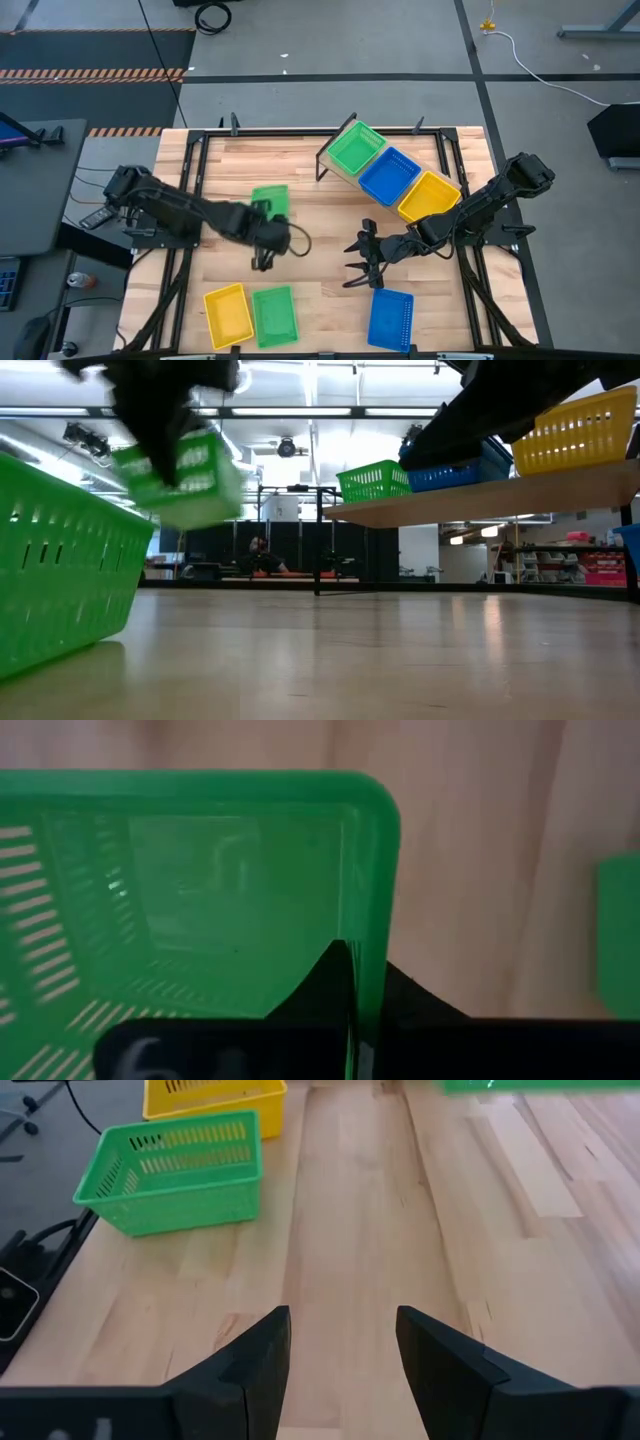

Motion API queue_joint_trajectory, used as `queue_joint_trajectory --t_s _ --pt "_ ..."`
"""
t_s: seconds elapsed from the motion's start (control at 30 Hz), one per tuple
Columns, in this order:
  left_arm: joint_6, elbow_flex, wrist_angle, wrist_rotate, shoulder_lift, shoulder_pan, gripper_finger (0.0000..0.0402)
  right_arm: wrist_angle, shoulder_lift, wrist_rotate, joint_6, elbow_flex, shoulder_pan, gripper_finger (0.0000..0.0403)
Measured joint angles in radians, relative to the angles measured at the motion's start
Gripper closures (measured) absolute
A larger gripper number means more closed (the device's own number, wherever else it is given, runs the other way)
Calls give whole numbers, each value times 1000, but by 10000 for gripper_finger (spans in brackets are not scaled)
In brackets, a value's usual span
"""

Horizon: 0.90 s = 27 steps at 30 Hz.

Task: Stack baskets on shelf by color
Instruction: Stack the top green bin on top of the green bin on the shelf

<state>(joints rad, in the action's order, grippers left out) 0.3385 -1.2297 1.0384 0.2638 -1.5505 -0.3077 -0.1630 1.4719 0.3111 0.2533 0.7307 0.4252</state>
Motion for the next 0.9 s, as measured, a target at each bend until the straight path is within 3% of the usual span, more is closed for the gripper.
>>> queue_joint_trajectory --t_s 0.27,0.43,0.57,0.73,0.9 --pt "-541 -269 18 133 0 184 398 0 0 0 43 0 3 213" --pt "-886 -372 -102 141 0 292 397 0 0 1 42 0 3 213" --pt "-1073 -407 -276 93 -12 372 397 0 0 8 41 0 -8 213" --pt "-1207 -412 -388 -64 -63 458 396 1 0 9 60 0 -7 213" --pt "-1350 -412 -445 -69 -158 500 396 2 0 9 78 0 9 213"
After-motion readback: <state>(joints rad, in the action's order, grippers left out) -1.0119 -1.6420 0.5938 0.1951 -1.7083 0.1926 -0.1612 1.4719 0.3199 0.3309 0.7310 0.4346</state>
